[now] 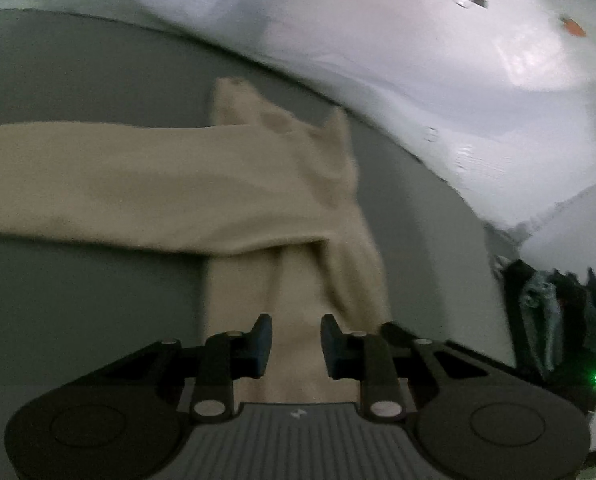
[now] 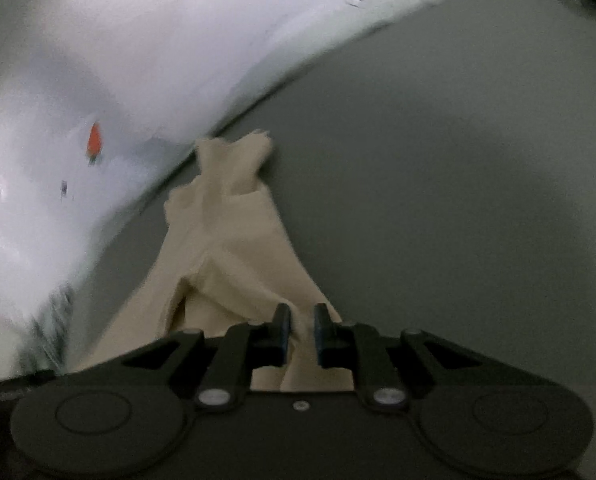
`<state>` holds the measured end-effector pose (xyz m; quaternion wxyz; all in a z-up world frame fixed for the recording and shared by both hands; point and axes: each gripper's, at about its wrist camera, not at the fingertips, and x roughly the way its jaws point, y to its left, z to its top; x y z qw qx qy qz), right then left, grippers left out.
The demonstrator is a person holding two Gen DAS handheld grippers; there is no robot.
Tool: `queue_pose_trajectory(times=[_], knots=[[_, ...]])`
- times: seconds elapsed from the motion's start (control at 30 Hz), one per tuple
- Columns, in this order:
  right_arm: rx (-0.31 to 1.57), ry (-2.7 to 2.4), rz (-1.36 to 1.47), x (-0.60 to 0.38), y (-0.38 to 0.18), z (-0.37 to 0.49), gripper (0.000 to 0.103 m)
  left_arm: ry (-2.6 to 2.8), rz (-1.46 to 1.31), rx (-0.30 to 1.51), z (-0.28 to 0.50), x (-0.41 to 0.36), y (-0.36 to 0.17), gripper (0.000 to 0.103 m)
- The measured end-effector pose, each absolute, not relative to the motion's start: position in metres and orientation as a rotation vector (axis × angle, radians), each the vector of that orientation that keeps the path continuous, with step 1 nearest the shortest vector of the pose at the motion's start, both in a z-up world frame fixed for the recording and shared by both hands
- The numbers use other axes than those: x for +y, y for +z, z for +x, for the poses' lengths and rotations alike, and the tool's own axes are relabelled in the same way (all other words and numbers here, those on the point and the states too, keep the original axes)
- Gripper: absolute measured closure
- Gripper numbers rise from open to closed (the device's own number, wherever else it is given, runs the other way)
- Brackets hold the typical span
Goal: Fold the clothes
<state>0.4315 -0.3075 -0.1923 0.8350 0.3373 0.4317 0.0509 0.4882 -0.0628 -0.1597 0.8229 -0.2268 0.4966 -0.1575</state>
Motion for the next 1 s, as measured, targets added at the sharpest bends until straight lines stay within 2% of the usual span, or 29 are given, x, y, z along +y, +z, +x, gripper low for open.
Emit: queue_pose_trajectory(times=[0.2,0.53,0.83,0.93,1.0], knots=[[0.919,0.09,0.929,-0.327,-0.216,0.434,0.094,-0.39,-0.443,1.078,0.512,-0.088,-0.168,0.075],[0.91,0.131,1.029,-0.336,-0.23,0.436,0.094,-0.448,-0.406,1.113,0.542,-0.12,-0.184,0.075],[0.897,0.138,1.195,-0.349,-0.247,0.434,0.094,-0.418,-0.484,1.173,0.542,-0.123,-0.2,0.076],[0.897,0.142,1.212,-0.35,-0.249,0.434,0.094,-0.417,-0.463,1.149,0.54,-0.126,-0.201,0.099],[0.907,0.148,1.198,-0.351,-0.246,0.436,0.09,-0.418,-0.45,1.137,0.538,-0.128,-0.196,0.101]])
